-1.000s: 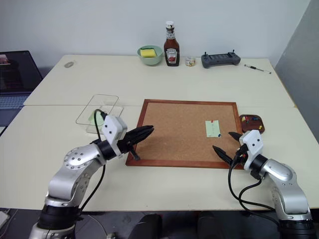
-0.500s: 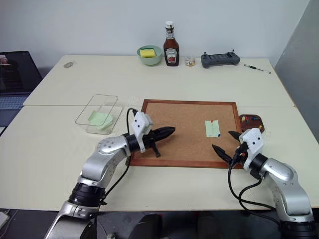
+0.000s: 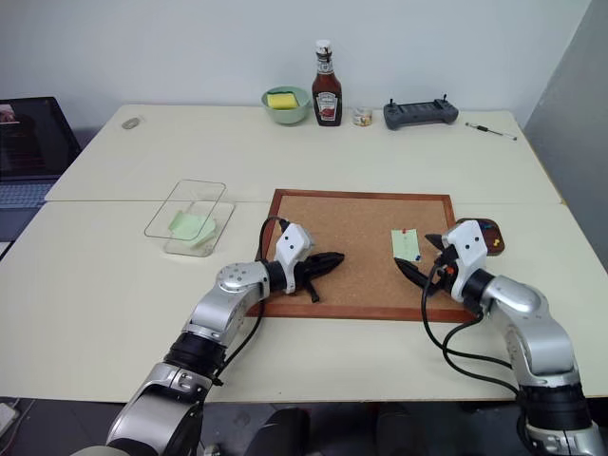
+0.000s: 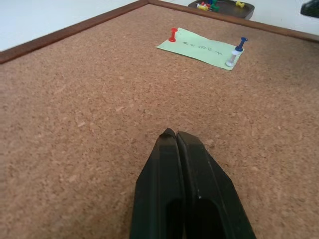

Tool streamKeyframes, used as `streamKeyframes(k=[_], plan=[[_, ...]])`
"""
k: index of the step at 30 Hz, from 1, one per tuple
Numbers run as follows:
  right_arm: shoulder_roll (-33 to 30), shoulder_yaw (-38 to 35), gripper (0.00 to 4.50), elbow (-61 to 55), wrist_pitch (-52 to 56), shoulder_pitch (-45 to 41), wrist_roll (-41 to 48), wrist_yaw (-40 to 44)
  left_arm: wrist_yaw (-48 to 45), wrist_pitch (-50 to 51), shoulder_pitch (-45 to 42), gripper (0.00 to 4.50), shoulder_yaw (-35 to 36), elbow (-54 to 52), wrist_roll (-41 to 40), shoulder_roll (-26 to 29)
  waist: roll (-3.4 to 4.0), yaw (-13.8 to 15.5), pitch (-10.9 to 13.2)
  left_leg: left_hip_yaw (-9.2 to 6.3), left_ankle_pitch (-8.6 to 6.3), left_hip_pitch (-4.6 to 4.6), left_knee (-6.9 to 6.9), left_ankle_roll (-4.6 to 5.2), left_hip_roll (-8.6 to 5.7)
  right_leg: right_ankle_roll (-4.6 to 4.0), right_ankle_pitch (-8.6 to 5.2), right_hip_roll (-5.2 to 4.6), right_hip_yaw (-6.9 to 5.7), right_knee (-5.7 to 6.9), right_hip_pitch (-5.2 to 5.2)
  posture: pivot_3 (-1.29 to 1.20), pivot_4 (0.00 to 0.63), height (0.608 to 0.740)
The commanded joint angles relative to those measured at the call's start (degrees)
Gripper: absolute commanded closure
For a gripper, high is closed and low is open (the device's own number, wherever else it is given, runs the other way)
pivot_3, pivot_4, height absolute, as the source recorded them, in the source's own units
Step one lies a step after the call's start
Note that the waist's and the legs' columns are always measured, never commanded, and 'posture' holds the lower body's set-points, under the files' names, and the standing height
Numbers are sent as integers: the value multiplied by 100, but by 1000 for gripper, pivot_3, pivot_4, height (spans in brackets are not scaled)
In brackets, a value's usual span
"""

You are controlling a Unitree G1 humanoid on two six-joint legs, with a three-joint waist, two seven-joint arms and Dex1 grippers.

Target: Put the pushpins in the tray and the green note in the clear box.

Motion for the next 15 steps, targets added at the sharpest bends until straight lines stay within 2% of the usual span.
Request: streamKeyframes(k=[1,15], plan=[[47,87,0,250,17,-502,-37,29,-5,-235,12,4432,-87,79,118,-124,0,2,0,-1,0,0,0,0,0,0,0,0,0,0,0,0,150,740],[296,581,0,2417,-599,-1809,-741,191,27,-115,297,4432,-23,-244,131,-201,4,-5,-3,-2,0,-2,4,0,-3,-1,0,-3,0,1,-2,0,150,740]])
